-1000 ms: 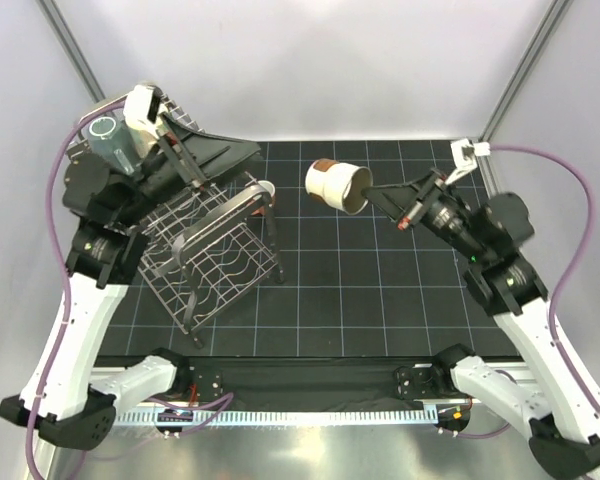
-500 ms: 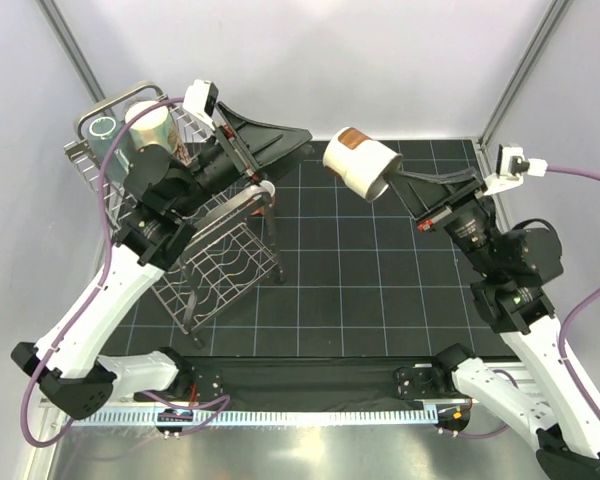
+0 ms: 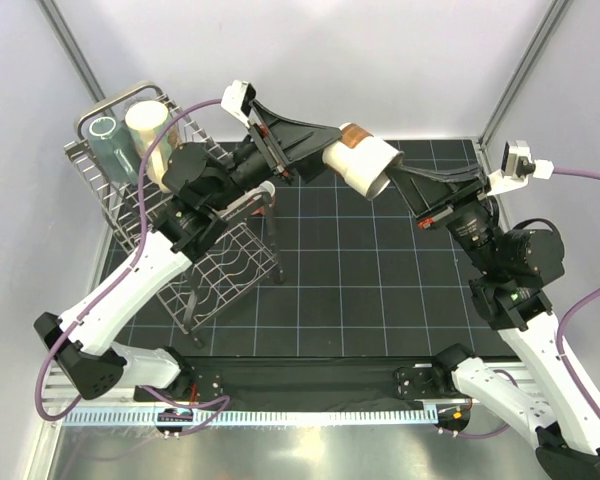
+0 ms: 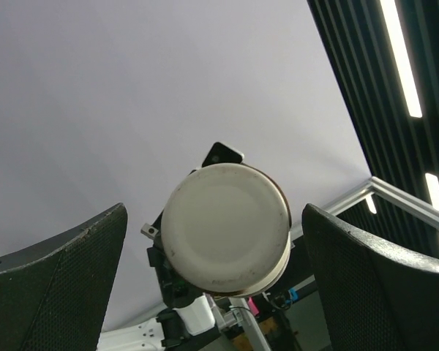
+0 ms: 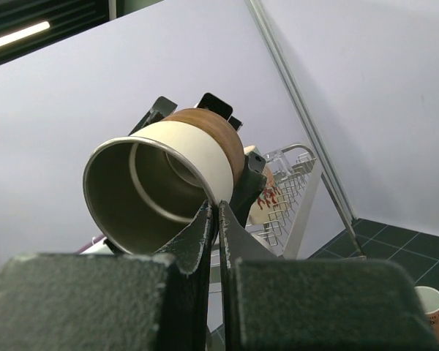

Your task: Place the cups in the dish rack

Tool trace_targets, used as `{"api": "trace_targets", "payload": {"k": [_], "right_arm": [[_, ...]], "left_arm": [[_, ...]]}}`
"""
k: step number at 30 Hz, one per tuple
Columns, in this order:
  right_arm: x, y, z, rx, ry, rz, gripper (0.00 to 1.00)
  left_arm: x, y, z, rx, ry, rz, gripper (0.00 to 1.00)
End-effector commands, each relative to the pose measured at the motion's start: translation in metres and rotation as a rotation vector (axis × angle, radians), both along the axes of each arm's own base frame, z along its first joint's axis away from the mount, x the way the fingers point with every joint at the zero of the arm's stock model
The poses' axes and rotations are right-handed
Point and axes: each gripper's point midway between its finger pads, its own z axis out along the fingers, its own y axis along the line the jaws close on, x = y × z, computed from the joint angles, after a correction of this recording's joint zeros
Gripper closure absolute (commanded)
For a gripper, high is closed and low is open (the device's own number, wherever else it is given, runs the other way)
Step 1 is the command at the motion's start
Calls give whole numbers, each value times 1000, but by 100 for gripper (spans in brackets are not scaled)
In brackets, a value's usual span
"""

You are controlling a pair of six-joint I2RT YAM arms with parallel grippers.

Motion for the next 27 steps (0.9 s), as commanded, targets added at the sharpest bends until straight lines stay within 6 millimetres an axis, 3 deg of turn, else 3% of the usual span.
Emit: {"api": "trace_targets", "payload": {"k": [1, 14, 18, 21, 27], "right_arm": [[-15, -6, 20, 29, -116, -5, 96], [-8, -7, 15, 11, -139, -52, 96], [-5, -8, 11, -11, -140, -77, 96], [-1, -9, 7, -31, -141, -99, 96], [2, -7, 4, -47, -143, -104, 96]], "left_arm": [[-12, 5, 29, -98, -45, -24, 2], [-14, -8, 23, -133, 31, -103, 7], [-14, -10, 27, -143, 22, -116, 15], [-15, -12, 30, -151, 14, -131, 35], [-15, -16, 31, -178, 25, -171, 58]]}}
